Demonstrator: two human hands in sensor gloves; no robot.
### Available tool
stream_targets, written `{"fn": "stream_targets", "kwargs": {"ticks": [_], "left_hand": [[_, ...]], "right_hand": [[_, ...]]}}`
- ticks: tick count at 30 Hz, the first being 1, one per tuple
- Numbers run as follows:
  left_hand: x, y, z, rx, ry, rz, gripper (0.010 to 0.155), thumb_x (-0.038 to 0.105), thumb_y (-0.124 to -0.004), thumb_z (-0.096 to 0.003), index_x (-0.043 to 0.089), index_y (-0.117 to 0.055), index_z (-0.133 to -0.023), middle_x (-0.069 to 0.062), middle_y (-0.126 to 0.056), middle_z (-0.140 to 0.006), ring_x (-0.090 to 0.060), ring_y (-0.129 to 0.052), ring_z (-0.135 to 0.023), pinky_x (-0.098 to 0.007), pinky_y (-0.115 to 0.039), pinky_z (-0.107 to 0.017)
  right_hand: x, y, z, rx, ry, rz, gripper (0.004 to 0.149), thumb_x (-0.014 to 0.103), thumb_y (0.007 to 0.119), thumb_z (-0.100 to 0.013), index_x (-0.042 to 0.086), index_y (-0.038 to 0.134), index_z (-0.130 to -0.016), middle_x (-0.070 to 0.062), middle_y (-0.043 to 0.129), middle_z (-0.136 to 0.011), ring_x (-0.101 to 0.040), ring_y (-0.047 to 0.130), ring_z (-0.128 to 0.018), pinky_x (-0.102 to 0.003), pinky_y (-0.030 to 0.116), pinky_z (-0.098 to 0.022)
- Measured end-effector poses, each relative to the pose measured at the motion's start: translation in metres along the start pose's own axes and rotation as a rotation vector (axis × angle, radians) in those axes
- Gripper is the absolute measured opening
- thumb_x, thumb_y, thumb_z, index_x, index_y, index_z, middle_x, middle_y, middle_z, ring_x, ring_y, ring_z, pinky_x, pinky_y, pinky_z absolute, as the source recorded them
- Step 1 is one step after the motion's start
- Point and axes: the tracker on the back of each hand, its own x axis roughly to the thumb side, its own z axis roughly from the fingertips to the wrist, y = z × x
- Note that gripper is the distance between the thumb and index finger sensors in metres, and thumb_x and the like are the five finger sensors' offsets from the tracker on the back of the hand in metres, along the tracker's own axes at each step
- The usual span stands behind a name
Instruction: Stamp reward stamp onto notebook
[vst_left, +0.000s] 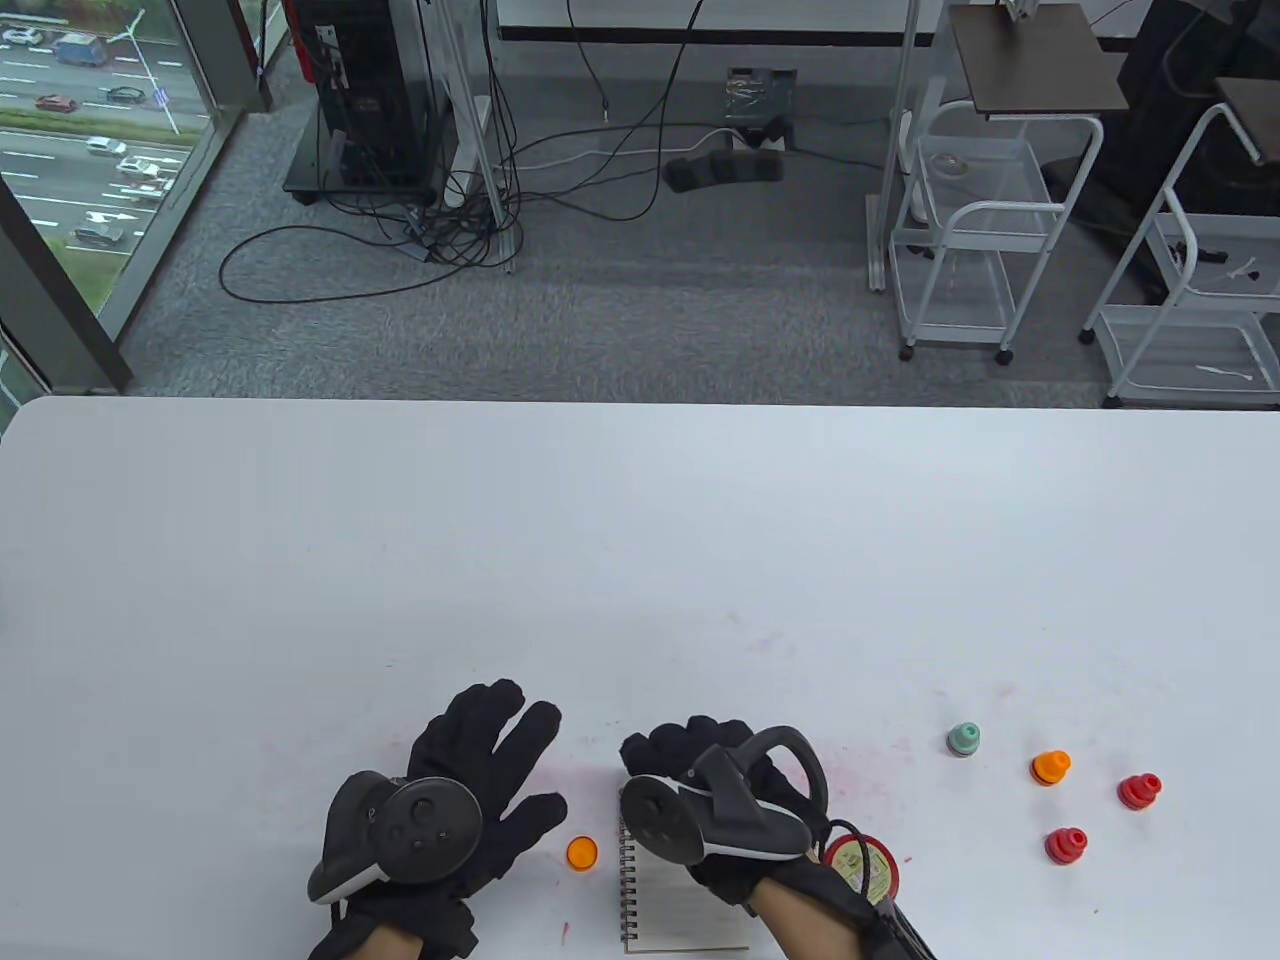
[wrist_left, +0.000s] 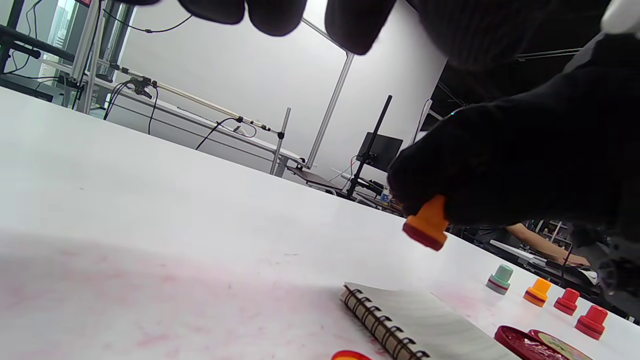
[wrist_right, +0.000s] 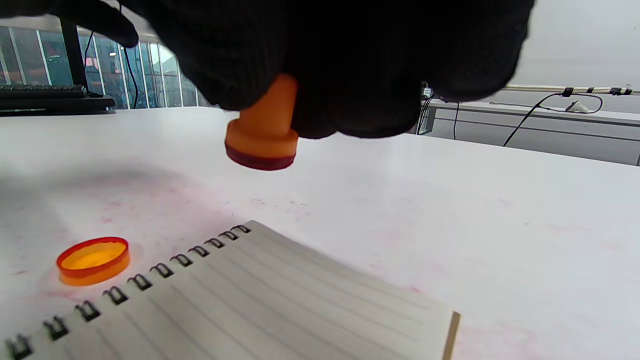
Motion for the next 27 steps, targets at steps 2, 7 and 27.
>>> {"fn": "stream_targets", "kwargs": {"ticks": [2,7,27], "left_hand": [[0.0,-0.001,-0.001,-0.005,0.001,0.008,0.079,0.06,-0.067,-0.0498,0.023,-0.05,-0.117,-0.022,-0.037,-0.122,-0.051,-0.045,-0.108,-0.069,-0.049,-0.075],[0.0,-0.002,-0.002,-0.018,0.002,0.005,0.079,0.06,-0.067,-0.0498,0.023,-0.05,-0.117,-0.022,-0.038,-0.122,-0.051,-0.046,-0.108,-0.069,-0.049,-0.075],[0.004,-0.007,-0.003,-0.094,0.02,-0.008,0.078,0.059,-0.067,-0.0501,0.021,-0.053,-0.116,-0.023,-0.038,-0.122,-0.051,-0.047,-0.107,-0.069,-0.05,-0.075]], "right_hand": [[0.002,0.006,-0.005,0.026,-0.009,0.006,0.047,0.029,0.083,-0.044,0.023,0.076,-0.09,-0.005,0.091,-0.085,-0.028,0.095,-0.065,-0.054,0.082,-0.054],[0.008,0.022,-0.012,0.085,-0.022,0.063,0.047,0.029,0.083,-0.044,0.024,0.076,-0.089,-0.005,0.09,-0.085,-0.028,0.095,-0.066,-0.053,0.082,-0.055],[0.017,0.039,-0.031,0.154,0.047,0.121,0.044,0.027,0.087,-0.032,0.026,0.085,-0.075,-0.004,0.096,-0.073,-0.022,0.1,-0.053,-0.045,0.089,-0.048]]}}
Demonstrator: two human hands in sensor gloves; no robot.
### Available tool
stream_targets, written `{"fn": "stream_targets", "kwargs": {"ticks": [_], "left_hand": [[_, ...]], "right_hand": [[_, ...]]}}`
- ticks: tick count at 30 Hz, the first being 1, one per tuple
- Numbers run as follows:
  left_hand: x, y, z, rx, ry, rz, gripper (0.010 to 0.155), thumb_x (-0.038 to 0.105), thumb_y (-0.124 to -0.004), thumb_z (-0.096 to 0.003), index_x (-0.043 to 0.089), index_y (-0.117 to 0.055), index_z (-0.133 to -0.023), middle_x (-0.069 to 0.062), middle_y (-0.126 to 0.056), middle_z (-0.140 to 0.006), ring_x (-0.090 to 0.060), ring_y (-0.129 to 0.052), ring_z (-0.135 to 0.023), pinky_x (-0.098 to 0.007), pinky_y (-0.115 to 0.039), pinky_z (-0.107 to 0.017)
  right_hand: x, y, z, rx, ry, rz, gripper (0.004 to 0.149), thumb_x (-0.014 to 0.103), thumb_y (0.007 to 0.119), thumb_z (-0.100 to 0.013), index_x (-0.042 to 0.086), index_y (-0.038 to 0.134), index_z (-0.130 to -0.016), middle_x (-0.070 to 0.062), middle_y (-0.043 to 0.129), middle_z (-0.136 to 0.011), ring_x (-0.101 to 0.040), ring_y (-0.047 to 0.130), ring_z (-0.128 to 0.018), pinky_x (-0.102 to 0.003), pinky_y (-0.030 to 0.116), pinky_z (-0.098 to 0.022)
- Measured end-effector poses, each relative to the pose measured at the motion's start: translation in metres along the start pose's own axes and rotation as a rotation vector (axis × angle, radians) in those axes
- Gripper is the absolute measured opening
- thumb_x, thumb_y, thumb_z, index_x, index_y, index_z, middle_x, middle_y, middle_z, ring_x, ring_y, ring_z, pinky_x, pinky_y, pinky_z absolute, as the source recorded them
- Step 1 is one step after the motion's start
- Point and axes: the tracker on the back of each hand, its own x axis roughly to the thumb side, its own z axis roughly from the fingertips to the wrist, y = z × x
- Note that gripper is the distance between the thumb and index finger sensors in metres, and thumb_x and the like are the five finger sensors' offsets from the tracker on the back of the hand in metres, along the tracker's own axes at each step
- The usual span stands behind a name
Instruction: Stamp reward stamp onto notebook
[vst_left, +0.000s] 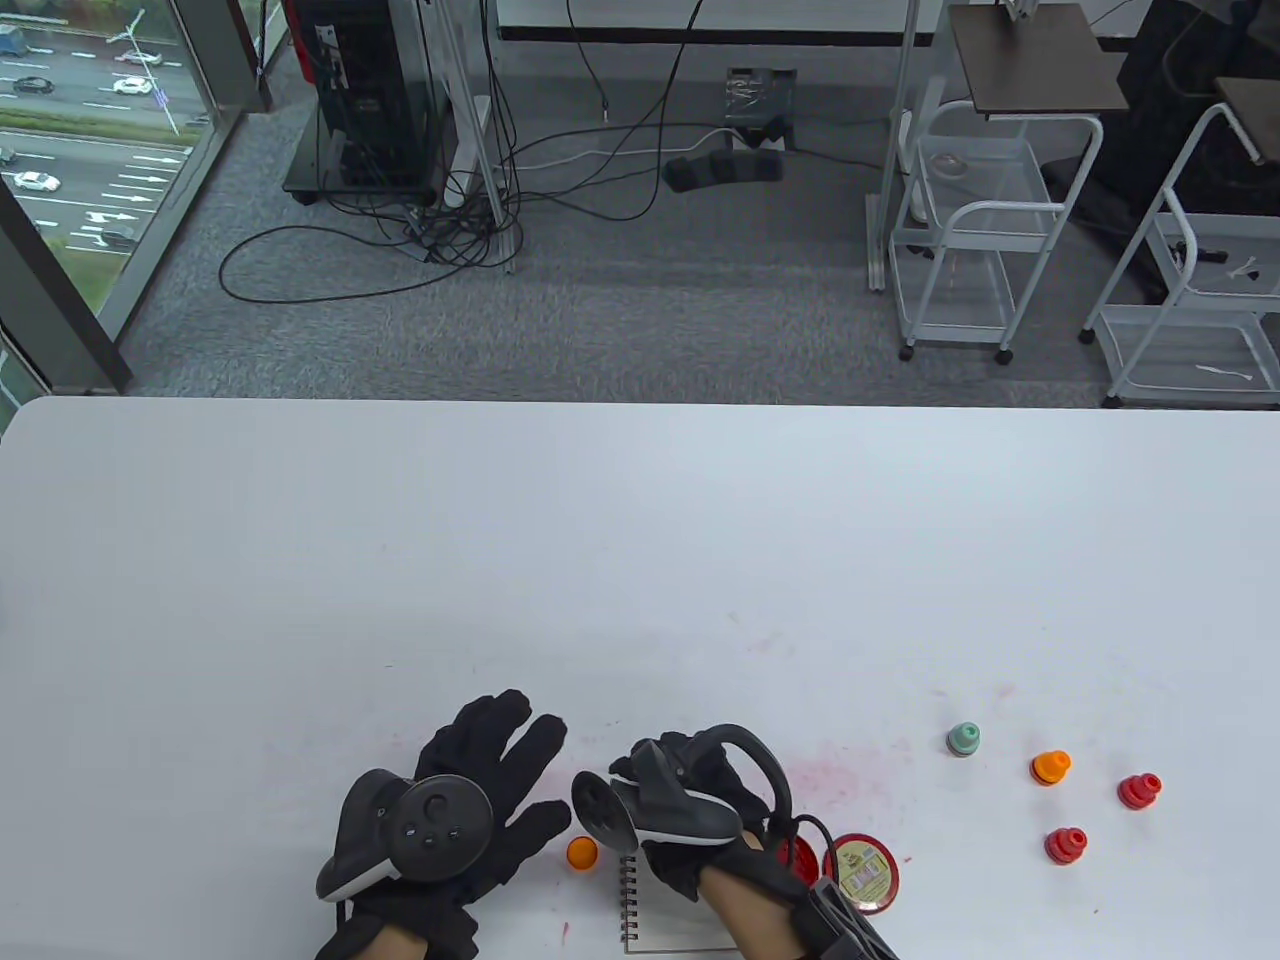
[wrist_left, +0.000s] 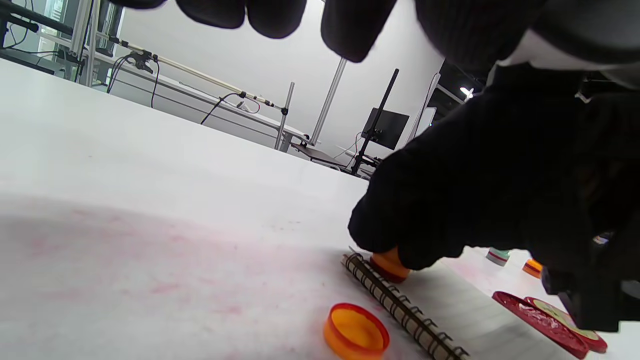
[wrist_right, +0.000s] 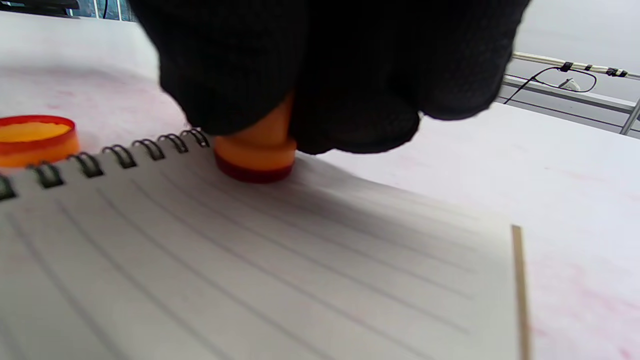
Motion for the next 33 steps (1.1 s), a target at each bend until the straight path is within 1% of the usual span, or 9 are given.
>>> {"fn": "stream_targets", "kwargs": {"ticks": [2,10,14,17,23,26,30,31,33], "left_hand": [[0.001,-0.001,0.0,-0.013,0.006,-0.002,0.077,0.059,-0.067,-0.0503,0.021,-0.053,-0.117,-0.023,-0.038,-0.122,-0.051,-0.046,-0.108,-0.069,-0.05,-0.075],[0.002,0.003,0.002,0.012,0.012,-0.009,0.076,0.058,-0.067,-0.0508,0.021,-0.054,-0.116,-0.022,-0.04,-0.122,-0.05,-0.048,-0.107,-0.068,-0.051,-0.074],[0.002,0.003,0.003,0.005,0.023,-0.014,0.076,0.057,-0.067,-0.0508,0.02,-0.055,-0.116,-0.022,-0.041,-0.121,-0.05,-0.049,-0.107,-0.068,-0.052,-0.074],[0.007,0.009,0.005,0.013,0.035,-0.061,0.076,0.057,-0.067,-0.0511,0.02,-0.055,-0.116,-0.022,-0.042,-0.121,-0.05,-0.05,-0.107,-0.068,-0.052,-0.074],[0.006,0.014,0.006,0.029,0.057,-0.077,0.075,0.057,-0.067,-0.0516,0.02,-0.056,-0.116,-0.023,-0.044,-0.121,-0.05,-0.051,-0.106,-0.068,-0.053,-0.074],[0.003,0.013,0.005,0.015,0.069,-0.065,0.075,0.057,-0.067,-0.0515,0.02,-0.056,-0.116,-0.022,-0.045,-0.121,-0.05,-0.052,-0.106,-0.067,-0.053,-0.074],[0.003,0.009,0.003,-0.008,0.067,-0.073,0.075,0.057,-0.067,-0.0513,0.02,-0.057,-0.115,-0.022,-0.046,-0.121,-0.05,-0.053,-0.106,-0.067,-0.053,-0.074],[0.004,0.005,0.001,-0.032,0.067,-0.074,0.074,0.056,-0.067,-0.0515,0.02,-0.057,-0.115,-0.022,-0.046,-0.121,-0.05,-0.053,-0.106,-0.068,-0.053,-0.074],[0.005,0.001,0.0,-0.079,0.06,-0.083,0.075,0.056,-0.067,-0.0514,0.02,-0.057,-0.115,-0.022,-0.046,-0.121,-0.05,-0.053,-0.106,-0.067,-0.053,-0.074]], "right_hand": [[0.0,-0.001,-0.002,0.013,0.009,-0.003,0.043,0.028,0.087,-0.031,0.026,0.085,-0.075,-0.004,0.097,-0.072,-0.021,0.101,-0.052,-0.045,0.089,-0.048],[-0.001,-0.004,-0.004,0.032,0.021,0.0,0.043,0.028,0.088,-0.03,0.027,0.087,-0.074,-0.003,0.098,-0.071,-0.02,0.103,-0.051,-0.043,0.091,-0.048],[0.002,-0.005,-0.003,0.025,0.023,0.017,0.043,0.028,0.088,-0.03,0.027,0.087,-0.074,-0.003,0.098,-0.071,-0.02,0.103,-0.051,-0.043,0.091,-0.048],[0.008,-0.004,-0.001,-0.006,-0.005,0.101,0.043,0.028,0.088,-0.031,0.027,0.087,-0.074,-0.003,0.099,-0.07,-0.02,0.103,-0.051,-0.043,0.091,-0.047],[0.005,-0.004,0.001,-0.021,-0.013,0.073,0.043,0.029,0.089,-0.03,0.028,0.087,-0.073,-0.003,0.099,-0.07,-0.019,0.103,-0.05,-0.042,0.092,-0.047],[0.008,-0.002,0.001,-0.029,-0.029,0.098,0.043,0.029,0.088,-0.03,0.028,0.087,-0.073,-0.003,0.099,-0.07,-0.02,0.102,-0.05,-0.042,0.091,-0.047],[0.019,0.002,0.009,-0.091,-0.076,0.225,0.043,0.029,0.087,-0.031,0.028,0.085,-0.074,-0.004,0.097,-0.07,-0.02,0.101,-0.049,-0.042,0.09,-0.047],[0.021,0.004,0.011,-0.109,-0.08,0.248,0.043,0.029,0.087,-0.032,0.028,0.085,-0.074,-0.004,0.097,-0.07,-0.02,0.101,-0.049,-0.042,0.09,-0.047],[0.017,0.008,0.014,-0.113,-0.049,0.2,0.043,0.029,0.085,-0.034,0.027,0.082,-0.077,-0.005,0.095,-0.073,-0.021,0.099,-0.053,-0.044,0.089,-0.049]]}}
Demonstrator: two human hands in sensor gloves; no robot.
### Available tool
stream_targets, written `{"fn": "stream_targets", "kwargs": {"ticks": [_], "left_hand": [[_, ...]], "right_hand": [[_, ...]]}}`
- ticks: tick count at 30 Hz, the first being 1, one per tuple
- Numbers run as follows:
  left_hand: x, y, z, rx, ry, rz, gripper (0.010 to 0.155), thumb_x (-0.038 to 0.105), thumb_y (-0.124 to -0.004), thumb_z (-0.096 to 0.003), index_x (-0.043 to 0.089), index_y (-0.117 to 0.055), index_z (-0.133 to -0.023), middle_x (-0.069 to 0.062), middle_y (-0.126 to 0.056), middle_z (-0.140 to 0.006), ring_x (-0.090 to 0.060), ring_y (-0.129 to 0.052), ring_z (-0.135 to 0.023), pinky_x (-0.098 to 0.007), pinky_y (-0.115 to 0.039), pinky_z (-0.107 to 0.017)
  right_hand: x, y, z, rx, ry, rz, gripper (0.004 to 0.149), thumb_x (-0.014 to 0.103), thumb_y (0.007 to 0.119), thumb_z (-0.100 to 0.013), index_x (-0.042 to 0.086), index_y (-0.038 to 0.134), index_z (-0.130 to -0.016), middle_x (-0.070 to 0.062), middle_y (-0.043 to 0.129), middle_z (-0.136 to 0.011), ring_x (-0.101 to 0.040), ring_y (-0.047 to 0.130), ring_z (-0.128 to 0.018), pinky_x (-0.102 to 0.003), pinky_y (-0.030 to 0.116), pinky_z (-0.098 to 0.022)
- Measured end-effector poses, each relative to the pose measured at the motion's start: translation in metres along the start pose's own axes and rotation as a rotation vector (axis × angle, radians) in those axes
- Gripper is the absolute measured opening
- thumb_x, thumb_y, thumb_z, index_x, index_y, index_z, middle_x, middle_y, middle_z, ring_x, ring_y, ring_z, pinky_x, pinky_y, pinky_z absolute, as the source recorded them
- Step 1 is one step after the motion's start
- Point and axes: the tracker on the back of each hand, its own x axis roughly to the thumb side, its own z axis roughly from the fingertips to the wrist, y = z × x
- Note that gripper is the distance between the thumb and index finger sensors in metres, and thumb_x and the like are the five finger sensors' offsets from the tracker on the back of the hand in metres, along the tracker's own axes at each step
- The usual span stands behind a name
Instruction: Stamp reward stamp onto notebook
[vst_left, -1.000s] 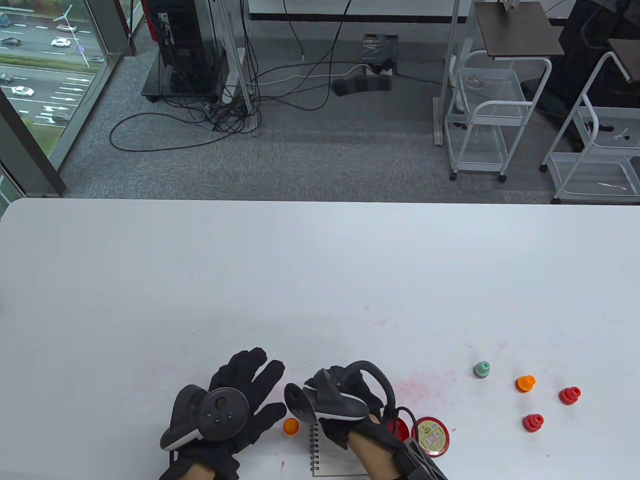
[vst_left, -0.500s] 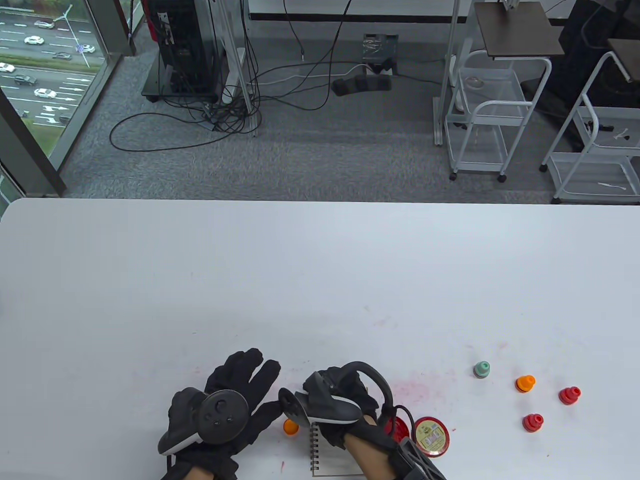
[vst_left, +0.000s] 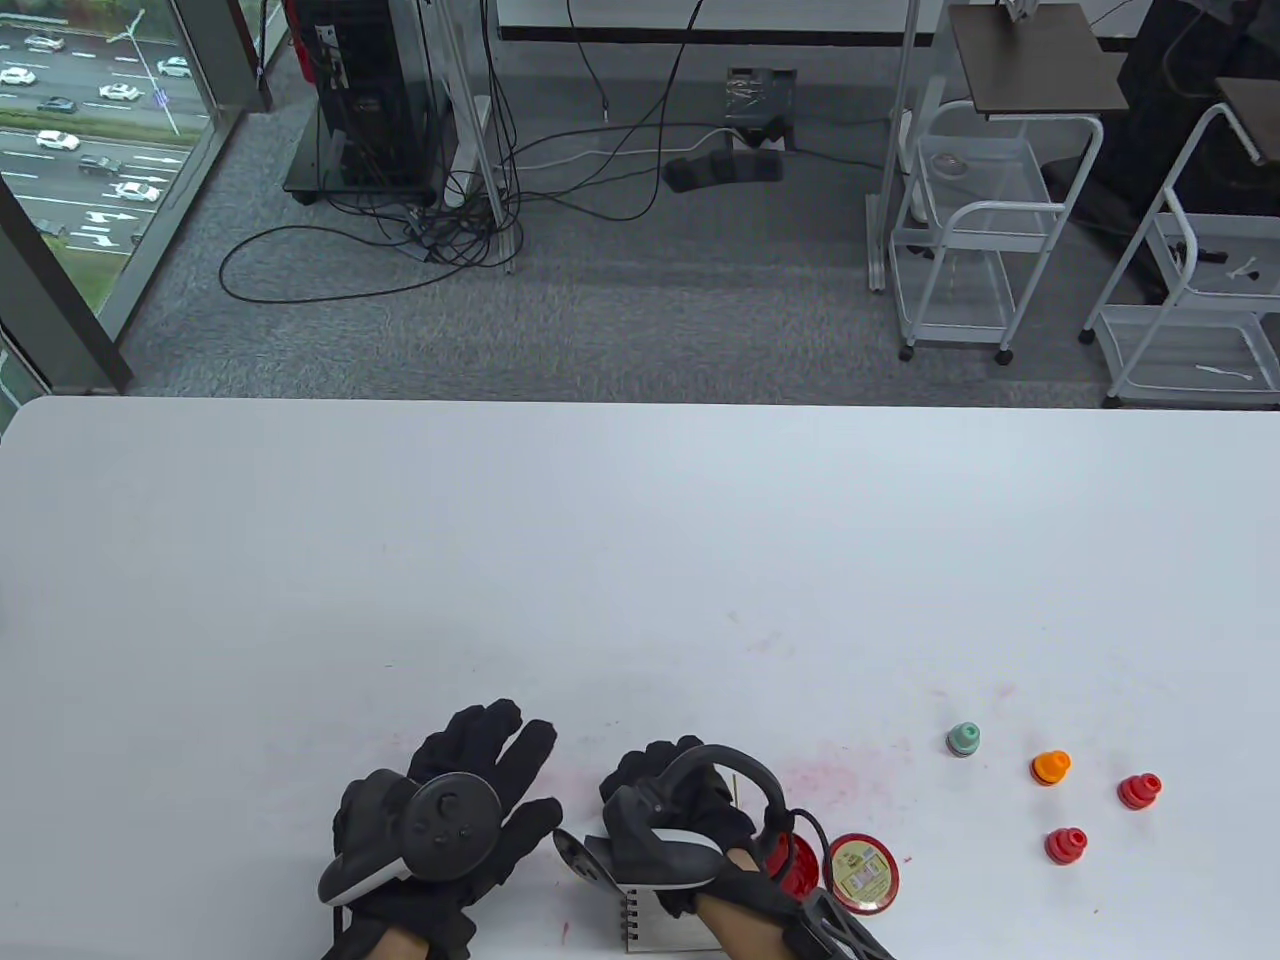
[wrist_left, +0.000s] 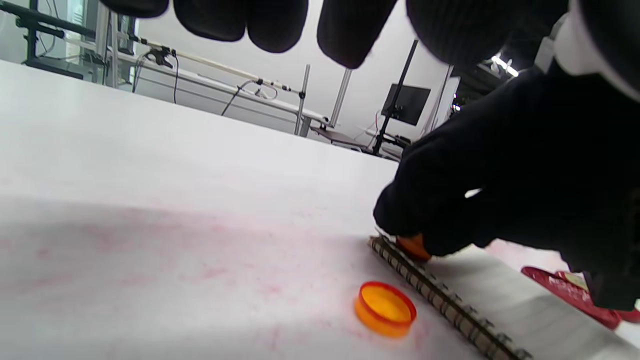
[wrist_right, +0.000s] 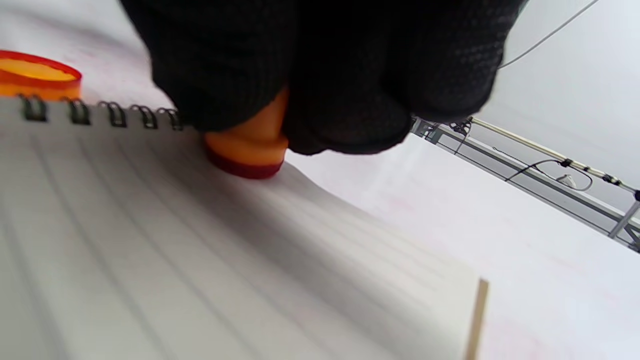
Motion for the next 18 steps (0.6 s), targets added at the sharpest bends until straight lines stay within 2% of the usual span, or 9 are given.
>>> {"fn": "stream_targets", "kwargs": {"ticks": [3,4,6,11,16,18], "left_hand": [[0.001,-0.001,-0.001,0.001,-0.008,-0.003,0.074,0.056,-0.067,-0.0515,0.02,-0.057,-0.115,-0.022,-0.046,-0.121,-0.05,-0.054,-0.106,-0.067,-0.054,-0.074],[0.0,-0.002,-0.001,-0.005,-0.007,0.01,0.074,0.056,-0.067,-0.0515,0.02,-0.057,-0.115,-0.021,-0.047,-0.121,-0.049,-0.054,-0.106,-0.067,-0.054,-0.074],[-0.002,-0.004,-0.001,-0.021,-0.001,0.028,0.074,0.056,-0.067,-0.0517,0.02,-0.057,-0.115,-0.021,-0.046,-0.121,-0.049,-0.054,-0.106,-0.067,-0.054,-0.074],[-0.006,-0.01,-0.004,-0.05,0.003,0.062,0.075,0.056,-0.068,-0.0513,0.02,-0.056,-0.116,-0.022,-0.047,-0.121,-0.05,-0.054,-0.106,-0.067,-0.054,-0.074],[-0.001,-0.014,-0.006,-0.089,-0.025,0.055,0.076,0.056,-0.069,-0.0507,0.02,-0.055,-0.116,-0.022,-0.047,-0.121,-0.05,-0.054,-0.106,-0.068,-0.054,-0.074],[0.003,-0.015,-0.007,-0.076,-0.05,0.052,0.076,0.056,-0.07,-0.0505,0.02,-0.055,-0.116,-0.021,-0.047,-0.121,-0.049,-0.054,-0.106,-0.068,-0.054,-0.074]], "right_hand": [[-0.017,0.002,0.008,-0.011,0.039,-0.158,0.043,0.029,0.084,-0.04,0.026,0.08,-0.083,-0.004,0.092,-0.082,-0.026,0.099,-0.061,-0.049,0.086,-0.051],[-0.025,-0.002,0.013,-0.049,0.069,-0.182,0.044,0.028,0.084,-0.04,0.026,0.081,-0.084,-0.004,0.092,-0.084,-0.025,0.099,-0.061,-0.048,0.086,-0.051],[-0.039,-0.01,0.024,-0.146,0.125,-0.223,0.044,0.027,0.084,-0.04,0.025,0.081,-0.083,-0.005,0.093,-0.083,-0.024,0.1,-0.059,-0.047,0.087,-0.05],[-0.064,-0.022,0.056,-0.205,0.189,-0.323,0.044,0.027,0.084,-0.04,0.024,0.082,-0.084,-0.006,0.093,-0.083,-0.025,0.1,-0.058,-0.048,0.087,-0.05],[-0.083,-0.017,0.089,-0.346,0.27,-0.416,0.043,0.027,0.083,-0.041,0.025,0.081,-0.085,-0.005,0.091,-0.085,-0.025,0.099,-0.061,-0.048,0.086,-0.05],[-0.09,-0.007,0.106,-0.428,0.327,-0.523,0.043,0.027,0.083,-0.041,0.025,0.081,-0.084,-0.005,0.092,-0.084,-0.024,0.099,-0.059,-0.047,0.087,-0.05]]}}
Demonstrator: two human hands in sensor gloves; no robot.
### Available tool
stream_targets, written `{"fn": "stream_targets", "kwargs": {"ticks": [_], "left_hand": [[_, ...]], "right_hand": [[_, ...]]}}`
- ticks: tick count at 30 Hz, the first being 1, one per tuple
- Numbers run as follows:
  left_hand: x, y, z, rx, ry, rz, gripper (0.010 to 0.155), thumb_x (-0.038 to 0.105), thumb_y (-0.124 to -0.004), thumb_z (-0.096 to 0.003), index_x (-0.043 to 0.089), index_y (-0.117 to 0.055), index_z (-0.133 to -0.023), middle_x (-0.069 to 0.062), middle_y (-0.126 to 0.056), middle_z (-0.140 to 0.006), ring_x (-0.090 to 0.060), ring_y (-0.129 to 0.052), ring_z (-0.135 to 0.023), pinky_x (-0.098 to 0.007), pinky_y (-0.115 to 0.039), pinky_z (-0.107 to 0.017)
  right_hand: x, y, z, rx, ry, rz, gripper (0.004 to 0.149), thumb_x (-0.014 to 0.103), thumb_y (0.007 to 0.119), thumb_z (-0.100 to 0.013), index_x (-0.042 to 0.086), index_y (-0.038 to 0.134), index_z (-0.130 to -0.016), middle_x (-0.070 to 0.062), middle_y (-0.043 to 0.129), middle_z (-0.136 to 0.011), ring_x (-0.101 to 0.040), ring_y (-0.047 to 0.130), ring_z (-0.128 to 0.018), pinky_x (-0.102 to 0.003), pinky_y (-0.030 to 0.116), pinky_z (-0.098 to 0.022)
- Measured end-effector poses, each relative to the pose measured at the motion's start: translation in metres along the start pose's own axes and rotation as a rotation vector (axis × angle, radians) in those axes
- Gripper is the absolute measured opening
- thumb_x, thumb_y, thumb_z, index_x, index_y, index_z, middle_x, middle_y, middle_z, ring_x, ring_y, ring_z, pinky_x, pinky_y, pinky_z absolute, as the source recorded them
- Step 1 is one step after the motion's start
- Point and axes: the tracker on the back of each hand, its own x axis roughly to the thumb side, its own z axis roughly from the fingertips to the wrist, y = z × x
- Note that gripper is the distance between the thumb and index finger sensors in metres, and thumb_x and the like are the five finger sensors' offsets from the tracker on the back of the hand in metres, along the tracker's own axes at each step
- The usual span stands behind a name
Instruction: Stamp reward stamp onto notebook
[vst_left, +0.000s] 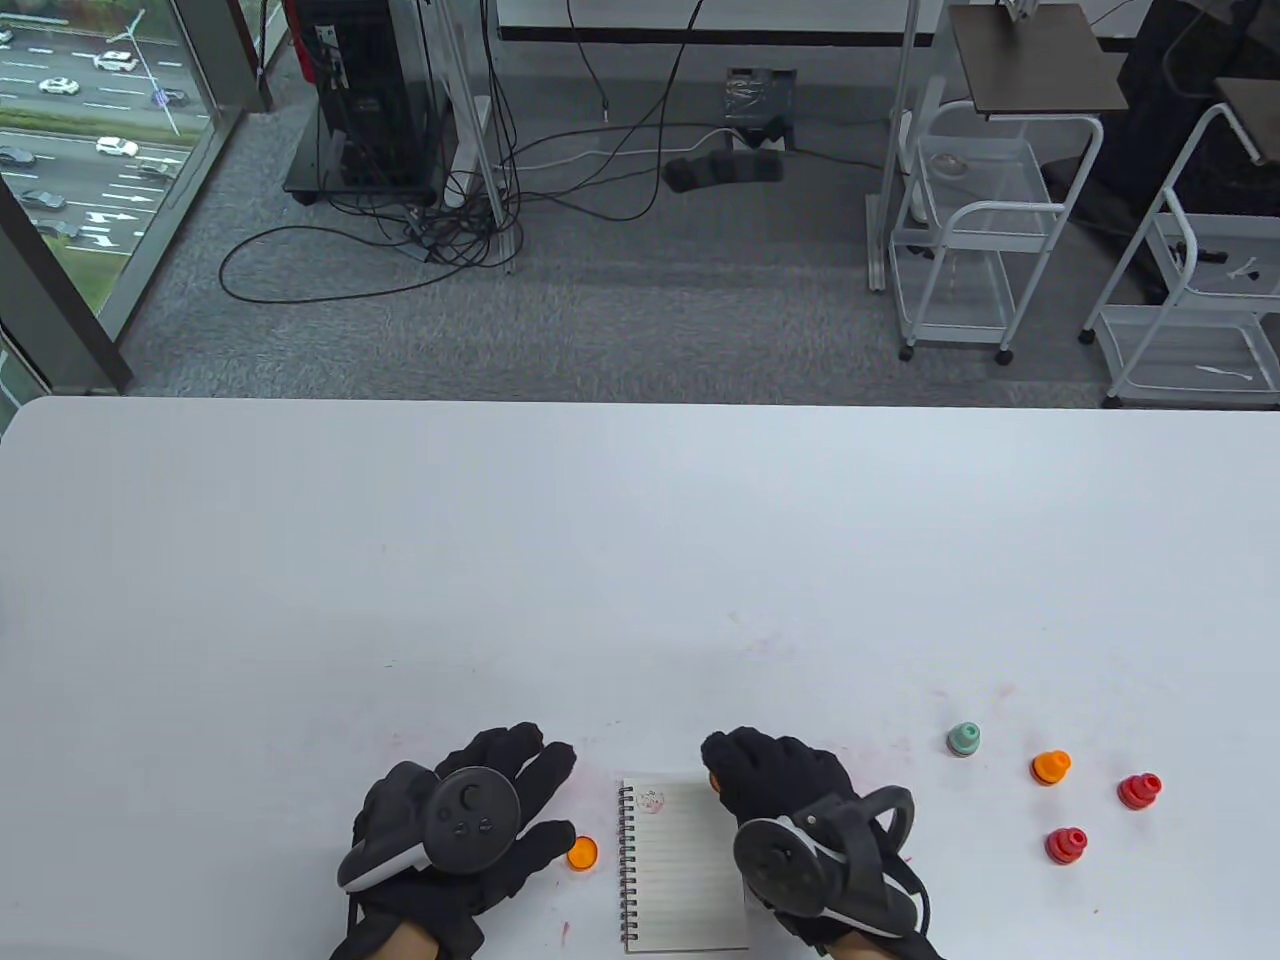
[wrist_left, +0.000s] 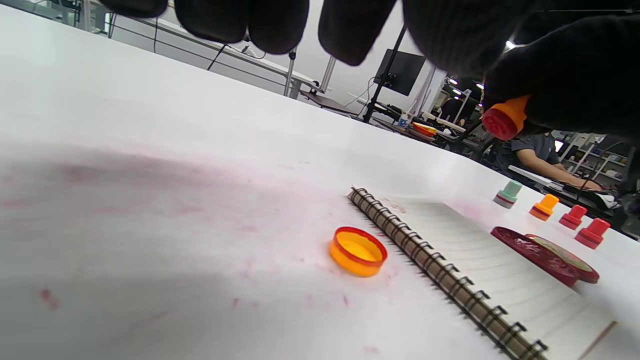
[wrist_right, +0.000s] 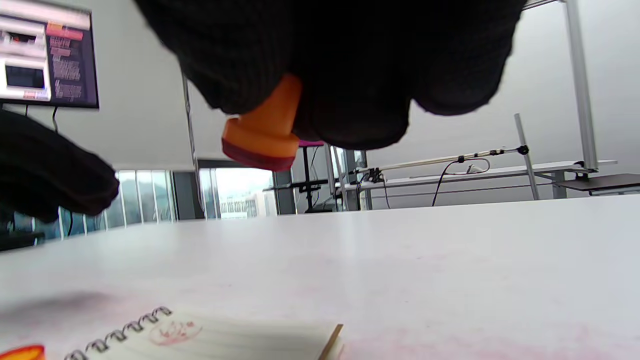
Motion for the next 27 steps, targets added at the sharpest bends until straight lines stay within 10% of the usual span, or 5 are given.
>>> {"fn": "stream_targets", "kwargs": {"ticks": [27], "left_hand": [[0.026,-0.057,-0.037,-0.276,0.0,-0.344,0.073,0.046,-0.082,-0.045,0.017,-0.061,-0.109,-0.01,-0.067,-0.105,-0.034,-0.071,-0.088,-0.06,-0.059,-0.073]], "right_hand": [[-0.013,-0.01,0.008,-0.004,0.017,-0.191,0.043,0.026,0.083,-0.042,0.023,0.081,-0.085,-0.008,0.09,-0.085,-0.026,0.097,-0.061,-0.049,0.085,-0.05]]}}
